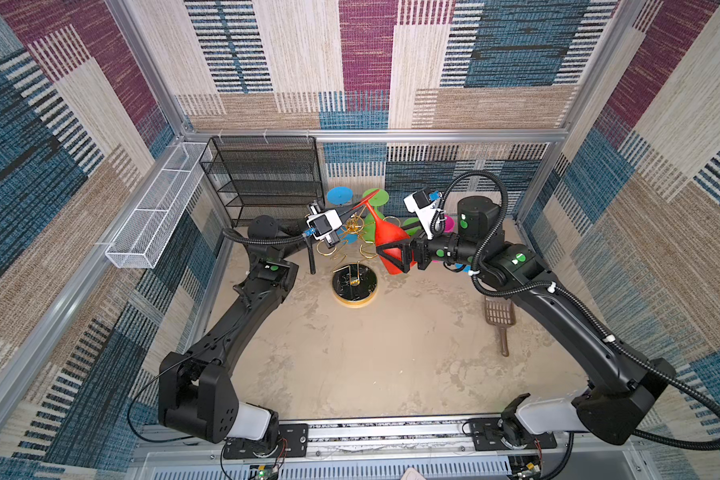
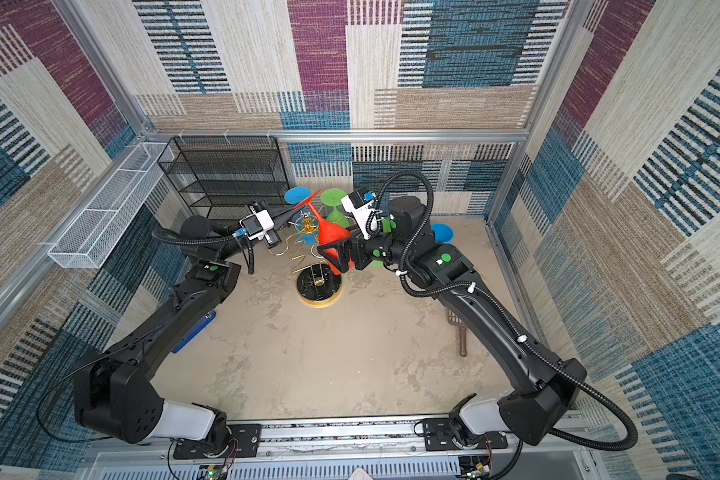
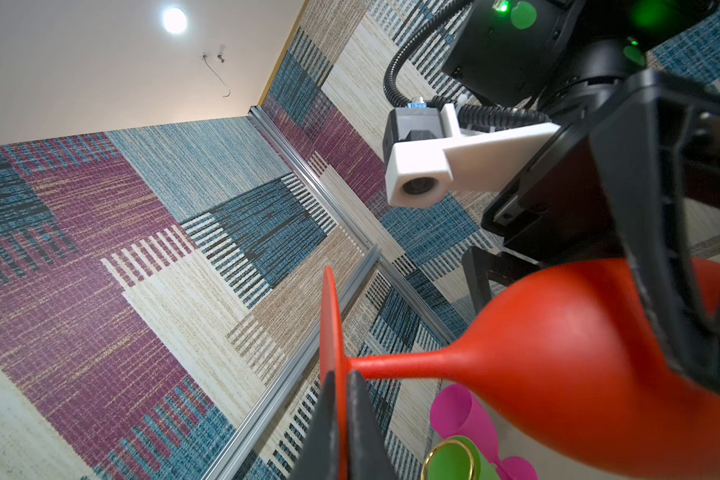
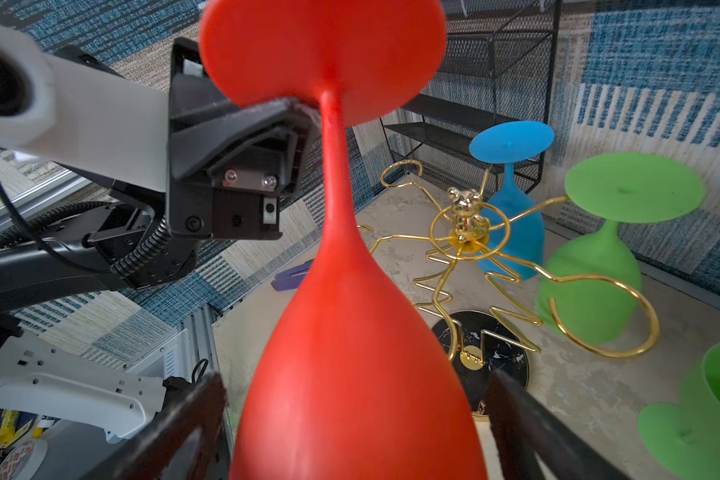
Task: Take the wine glass off the wine glass rack
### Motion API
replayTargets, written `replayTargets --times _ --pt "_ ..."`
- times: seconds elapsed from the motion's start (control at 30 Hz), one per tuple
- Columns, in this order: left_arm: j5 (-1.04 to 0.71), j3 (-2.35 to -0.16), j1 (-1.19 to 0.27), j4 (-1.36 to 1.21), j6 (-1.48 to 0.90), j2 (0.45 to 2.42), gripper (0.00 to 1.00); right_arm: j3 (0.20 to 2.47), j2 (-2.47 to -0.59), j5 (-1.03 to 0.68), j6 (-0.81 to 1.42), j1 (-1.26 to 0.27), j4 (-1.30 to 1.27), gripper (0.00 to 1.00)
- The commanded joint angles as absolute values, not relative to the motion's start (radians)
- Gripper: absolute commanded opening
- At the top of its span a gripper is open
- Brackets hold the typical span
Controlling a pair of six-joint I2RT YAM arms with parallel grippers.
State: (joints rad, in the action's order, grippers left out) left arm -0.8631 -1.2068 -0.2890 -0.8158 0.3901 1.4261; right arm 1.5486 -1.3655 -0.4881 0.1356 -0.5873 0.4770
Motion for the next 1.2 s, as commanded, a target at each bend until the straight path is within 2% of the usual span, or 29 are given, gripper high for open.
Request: replayTargets --times 0.0,0.17,0.43,0.67,1.17 --pt "-0.782 -1.200 -0.290 -0.762 0.308 1.397 0.00 1.526 -1.309 -0.479 0.172 -0.569 0.363 0.99" --pt "-0.622 -1.202 -0.290 -0.625 0.144 1.345 0.00 1.452 -1.179 -0.463 0.201 -0.500 0.270 0.99" --pt "-0.453 -1.226 -0.290 -0.358 -0.084 1.270 0.00 1.338 -1.048 -0.422 0.215 -0.427 0.224 0.77" --pt "-0.449 -1.202 -0.290 -0.339 -0.183 1.244 0.00 1.290 -1.067 -0.444 0.256 -0.427 0.180 0.66" --pt "-0.483 -1.198 -0.290 -0.356 -0.220 1.267 0.00 1.274 -1.211 -0.561 0.364 -0.451 -0.006 0.60"
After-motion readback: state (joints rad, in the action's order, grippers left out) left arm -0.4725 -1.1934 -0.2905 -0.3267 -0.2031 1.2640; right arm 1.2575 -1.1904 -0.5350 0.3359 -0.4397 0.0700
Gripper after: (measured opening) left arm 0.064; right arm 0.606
